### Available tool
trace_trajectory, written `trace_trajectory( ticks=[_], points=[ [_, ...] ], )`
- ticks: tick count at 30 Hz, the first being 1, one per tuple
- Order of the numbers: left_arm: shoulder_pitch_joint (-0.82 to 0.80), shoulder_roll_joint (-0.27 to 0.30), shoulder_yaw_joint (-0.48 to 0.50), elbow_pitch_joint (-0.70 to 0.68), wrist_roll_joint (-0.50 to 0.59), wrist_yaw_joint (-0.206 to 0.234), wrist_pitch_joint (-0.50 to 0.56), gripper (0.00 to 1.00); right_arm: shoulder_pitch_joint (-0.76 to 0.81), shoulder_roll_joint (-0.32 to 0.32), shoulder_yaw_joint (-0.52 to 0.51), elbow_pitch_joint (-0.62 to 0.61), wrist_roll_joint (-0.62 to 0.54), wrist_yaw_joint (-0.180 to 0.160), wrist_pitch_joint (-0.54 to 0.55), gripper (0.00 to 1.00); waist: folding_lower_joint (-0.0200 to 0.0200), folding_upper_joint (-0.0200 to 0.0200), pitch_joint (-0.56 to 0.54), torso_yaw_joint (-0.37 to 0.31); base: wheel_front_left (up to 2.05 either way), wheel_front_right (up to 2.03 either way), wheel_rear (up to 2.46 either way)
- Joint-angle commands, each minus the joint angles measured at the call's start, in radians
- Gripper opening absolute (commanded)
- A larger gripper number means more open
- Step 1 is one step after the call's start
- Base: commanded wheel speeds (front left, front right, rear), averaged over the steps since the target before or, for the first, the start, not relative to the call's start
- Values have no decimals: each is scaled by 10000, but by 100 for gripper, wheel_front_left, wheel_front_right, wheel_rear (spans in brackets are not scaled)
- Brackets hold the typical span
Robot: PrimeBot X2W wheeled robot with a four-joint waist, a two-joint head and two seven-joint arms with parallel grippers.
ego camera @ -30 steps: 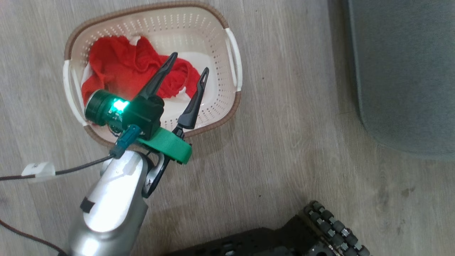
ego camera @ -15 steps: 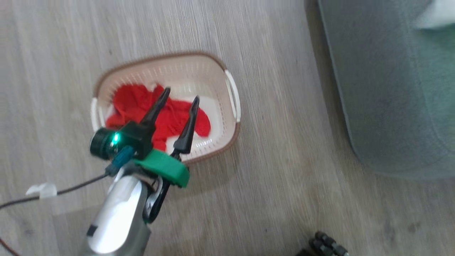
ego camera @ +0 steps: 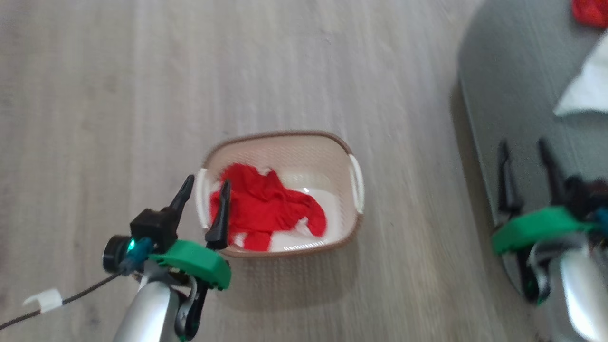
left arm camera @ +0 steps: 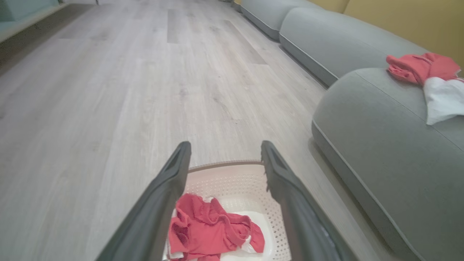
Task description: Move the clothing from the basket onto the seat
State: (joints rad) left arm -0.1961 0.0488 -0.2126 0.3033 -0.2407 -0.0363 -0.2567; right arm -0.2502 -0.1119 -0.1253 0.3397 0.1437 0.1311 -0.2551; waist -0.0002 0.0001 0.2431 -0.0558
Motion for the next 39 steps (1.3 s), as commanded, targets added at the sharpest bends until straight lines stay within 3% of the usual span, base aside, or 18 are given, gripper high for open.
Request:
trace_trajectory(
  ticks=[1,10,39],
  points=[
    [11,19,442,-252,-34,70,-51,100,96,23,253,-367,37,-4,-66,100,2,-1,-770,809,0,0,0],
    [515,16,1327,246,267,37,-51,100,1201,507,622,-280,-727,-4,-66,100,2,-1,-1731,1490,0,0,0],
    [908,15,1591,304,102,41,-51,100,1437,616,986,212,-860,-4,-66,100,2,-1,-2151,1171,0,0,0]
  ],
)
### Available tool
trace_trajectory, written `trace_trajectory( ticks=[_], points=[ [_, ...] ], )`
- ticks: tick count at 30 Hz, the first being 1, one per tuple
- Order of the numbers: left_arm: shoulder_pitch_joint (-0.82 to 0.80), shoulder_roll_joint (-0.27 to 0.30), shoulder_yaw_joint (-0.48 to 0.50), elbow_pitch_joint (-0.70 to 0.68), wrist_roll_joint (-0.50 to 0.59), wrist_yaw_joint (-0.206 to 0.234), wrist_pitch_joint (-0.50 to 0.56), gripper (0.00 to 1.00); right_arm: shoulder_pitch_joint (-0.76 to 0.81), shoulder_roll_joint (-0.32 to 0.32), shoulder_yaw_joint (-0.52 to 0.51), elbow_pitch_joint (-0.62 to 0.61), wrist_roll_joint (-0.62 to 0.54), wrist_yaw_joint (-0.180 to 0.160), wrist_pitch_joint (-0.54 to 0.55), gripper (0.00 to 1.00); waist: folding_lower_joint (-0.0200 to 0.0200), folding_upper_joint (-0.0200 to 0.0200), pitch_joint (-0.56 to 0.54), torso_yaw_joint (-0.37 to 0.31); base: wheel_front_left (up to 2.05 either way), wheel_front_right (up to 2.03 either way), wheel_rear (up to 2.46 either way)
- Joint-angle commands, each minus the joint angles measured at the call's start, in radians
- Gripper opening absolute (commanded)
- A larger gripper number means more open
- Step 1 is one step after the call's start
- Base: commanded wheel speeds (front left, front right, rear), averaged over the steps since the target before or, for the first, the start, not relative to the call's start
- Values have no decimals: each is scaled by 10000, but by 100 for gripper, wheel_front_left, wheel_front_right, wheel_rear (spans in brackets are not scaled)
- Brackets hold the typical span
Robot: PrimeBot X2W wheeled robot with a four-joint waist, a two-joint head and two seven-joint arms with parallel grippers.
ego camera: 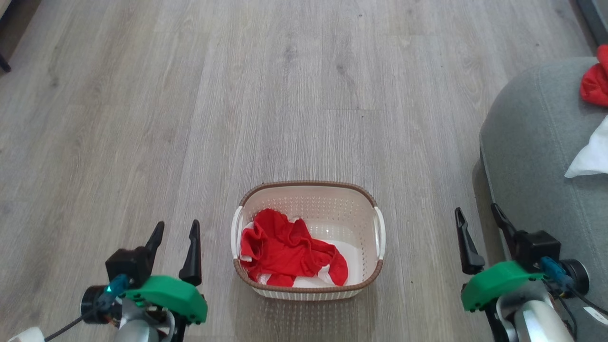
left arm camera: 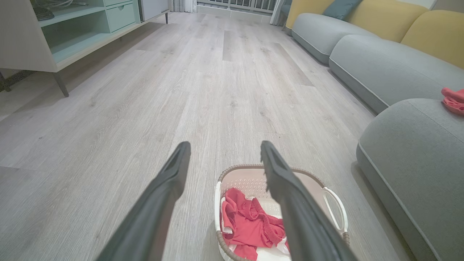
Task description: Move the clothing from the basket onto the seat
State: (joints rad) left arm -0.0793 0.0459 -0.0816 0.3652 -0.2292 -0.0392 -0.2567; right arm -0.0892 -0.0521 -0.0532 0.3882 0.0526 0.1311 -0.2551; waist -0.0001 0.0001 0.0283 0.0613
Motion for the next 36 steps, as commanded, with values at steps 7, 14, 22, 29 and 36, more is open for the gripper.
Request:
trace_trajectory(
  ticks=[7,14,22,29,36],
  points=[
    [-241,43,262,-299,-9,72,-51,100,-197,18,260,-204,33,-4,-66,100,1,-1,-54,-29,0,0,0],
    [-252,43,226,-349,-78,99,-51,100,-245,18,235,-209,6,-4,-66,100,1,-1,26,-57,0,0,0],
    [-396,43,69,-309,88,130,-51,100,-395,18,279,-290,11,-4,-66,100,1,-1,396,-140,0,0,0],
    [-1397,43,-668,508,842,161,-51,100,-1046,18,407,-551,-31,-4,-66,100,1,-1,1871,-373,0,0,0],
    [-2995,70,-1563,1972,1771,73,-51,100,-1793,18,552,-810,5,-4,-66,100,1,-1,3603,-693,0,0,0]
  ],
)
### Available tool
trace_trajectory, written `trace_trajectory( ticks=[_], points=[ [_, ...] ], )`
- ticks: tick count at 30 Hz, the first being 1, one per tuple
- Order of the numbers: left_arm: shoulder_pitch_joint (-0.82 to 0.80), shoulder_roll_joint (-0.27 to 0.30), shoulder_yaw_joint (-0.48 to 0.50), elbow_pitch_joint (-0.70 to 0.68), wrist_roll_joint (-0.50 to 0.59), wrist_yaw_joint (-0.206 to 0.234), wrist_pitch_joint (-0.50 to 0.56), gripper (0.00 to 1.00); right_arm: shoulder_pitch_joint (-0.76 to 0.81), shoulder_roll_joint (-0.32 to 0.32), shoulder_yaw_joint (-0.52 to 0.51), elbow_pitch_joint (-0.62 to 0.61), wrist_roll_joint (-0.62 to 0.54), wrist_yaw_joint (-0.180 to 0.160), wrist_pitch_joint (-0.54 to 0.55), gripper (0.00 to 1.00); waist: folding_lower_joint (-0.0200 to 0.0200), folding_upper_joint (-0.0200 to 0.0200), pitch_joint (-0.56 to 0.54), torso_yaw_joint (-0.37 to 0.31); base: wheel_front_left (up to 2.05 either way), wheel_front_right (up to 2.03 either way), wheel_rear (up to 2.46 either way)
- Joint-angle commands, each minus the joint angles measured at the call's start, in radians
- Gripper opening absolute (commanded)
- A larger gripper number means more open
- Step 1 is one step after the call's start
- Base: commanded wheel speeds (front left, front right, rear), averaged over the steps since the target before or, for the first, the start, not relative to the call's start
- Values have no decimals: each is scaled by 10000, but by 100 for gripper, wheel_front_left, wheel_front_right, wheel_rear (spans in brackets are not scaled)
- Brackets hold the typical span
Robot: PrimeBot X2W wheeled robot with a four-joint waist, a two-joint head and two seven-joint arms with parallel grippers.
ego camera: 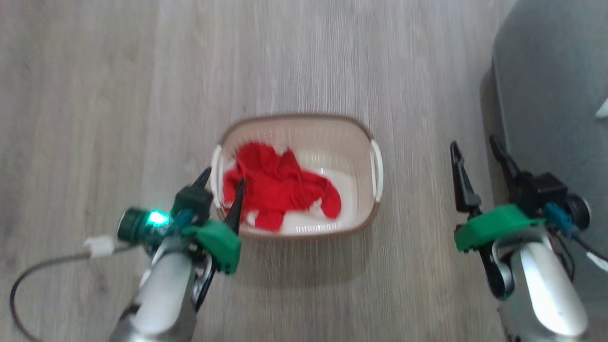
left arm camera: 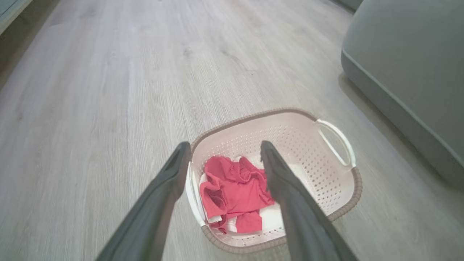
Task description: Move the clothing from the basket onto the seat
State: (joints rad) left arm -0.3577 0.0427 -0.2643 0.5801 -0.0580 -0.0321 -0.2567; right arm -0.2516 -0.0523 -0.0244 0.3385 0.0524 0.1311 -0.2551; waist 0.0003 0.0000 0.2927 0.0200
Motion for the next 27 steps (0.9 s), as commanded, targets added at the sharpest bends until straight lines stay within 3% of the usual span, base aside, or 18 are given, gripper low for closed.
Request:
trace_trajectory(
  ticks=[1,8,15,27],
  points=[
    [-519,122,156,139,213,20,-51,100,-290,20,303,-353,15,-4,-66,100,-3,0,1235,-343,0,0,0],
    [-2506,334,-276,2458,926,324,-51,100,-1010,20,472,-665,225,-4,-66,100,-3,0,2825,-836,0,0,0],
    [-3989,553,-322,4627,1114,752,-47,100,-1268,20,418,-872,417,-4,-66,100,-3,0,3715,-1145,0,0,0],
    [-5308,768,-476,6345,1143,1199,-49,100,-1559,20,576,-1027,744,-4,-67,100,-3,0,4536,-1318,0,0,0]
  ],
)
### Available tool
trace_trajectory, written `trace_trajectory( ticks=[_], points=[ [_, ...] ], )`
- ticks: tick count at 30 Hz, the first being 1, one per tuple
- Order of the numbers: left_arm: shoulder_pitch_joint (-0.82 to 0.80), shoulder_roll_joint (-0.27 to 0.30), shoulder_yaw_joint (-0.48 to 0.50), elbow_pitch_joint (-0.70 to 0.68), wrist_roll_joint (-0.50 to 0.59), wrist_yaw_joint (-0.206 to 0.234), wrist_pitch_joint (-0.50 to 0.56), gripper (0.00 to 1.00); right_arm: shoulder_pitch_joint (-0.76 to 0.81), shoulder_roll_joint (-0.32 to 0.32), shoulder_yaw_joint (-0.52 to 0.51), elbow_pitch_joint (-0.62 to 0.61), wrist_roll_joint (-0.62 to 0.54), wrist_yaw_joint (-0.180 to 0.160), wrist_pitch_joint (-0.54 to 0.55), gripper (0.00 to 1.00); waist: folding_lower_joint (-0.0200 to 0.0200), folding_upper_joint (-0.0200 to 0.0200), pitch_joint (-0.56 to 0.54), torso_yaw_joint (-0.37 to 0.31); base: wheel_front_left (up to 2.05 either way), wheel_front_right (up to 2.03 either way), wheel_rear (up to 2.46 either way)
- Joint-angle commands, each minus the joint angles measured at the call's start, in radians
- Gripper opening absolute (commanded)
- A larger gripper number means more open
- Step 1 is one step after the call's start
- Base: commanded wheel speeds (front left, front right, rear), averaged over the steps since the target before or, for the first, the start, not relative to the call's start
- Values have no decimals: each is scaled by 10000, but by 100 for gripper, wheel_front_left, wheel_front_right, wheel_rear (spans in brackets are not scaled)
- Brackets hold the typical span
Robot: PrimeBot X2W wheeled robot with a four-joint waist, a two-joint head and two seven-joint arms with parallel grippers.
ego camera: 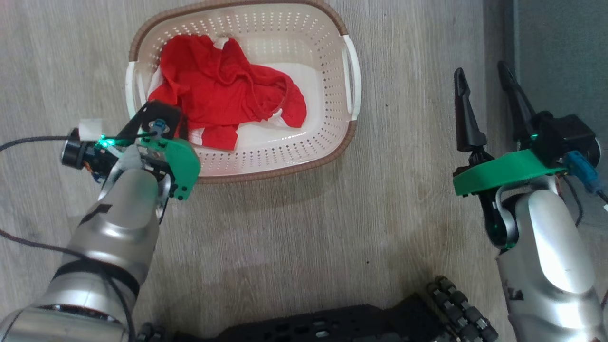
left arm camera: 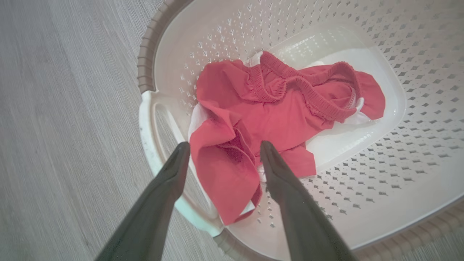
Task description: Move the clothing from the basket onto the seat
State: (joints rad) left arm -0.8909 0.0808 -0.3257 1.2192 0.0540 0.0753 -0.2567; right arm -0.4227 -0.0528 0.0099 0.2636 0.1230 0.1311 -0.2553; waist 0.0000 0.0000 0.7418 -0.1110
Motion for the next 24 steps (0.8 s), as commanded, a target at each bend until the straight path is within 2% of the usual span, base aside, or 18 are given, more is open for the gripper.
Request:
trace_trajectory(
  ticks=[1,11,14,16,17,21,24],
  points=[
    [-23,404,128,9,12,136,-50,100,137,26,261,-275,58,-4,-65,100,0,0,76,-11,0,0,0],
    [-397,574,-15,308,-86,200,-50,100,-6,26,418,-318,149,-4,-65,100,0,0,391,-108,0,0,0],
    [-457,552,-44,260,-116,218,-50,95,-15,26,430,-311,152,-4,-65,100,0,0,428,-125,0,0,0],
    [-484,534,-77,213,-142,238,-50,79,-22,26,440,-300,169,-4,-65,100,0,0,460,-138,0,0,0],
    [-482,528,-92,198,-156,249,-50,74,-25,26,445,-295,179,-4,-65,100,0,0,476,-144,0,0,0],
    [-473,525,-159,189,-206,269,-51,65,-43,26,485,-285,255,-4,-65,100,0,0,535,-164,0,0,0],
    [-474,517,-215,152,-241,272,-51,50,-52,26,527,-293,299,-4,-65,100,0,0,563,-159,0,0,0]
  ],
)
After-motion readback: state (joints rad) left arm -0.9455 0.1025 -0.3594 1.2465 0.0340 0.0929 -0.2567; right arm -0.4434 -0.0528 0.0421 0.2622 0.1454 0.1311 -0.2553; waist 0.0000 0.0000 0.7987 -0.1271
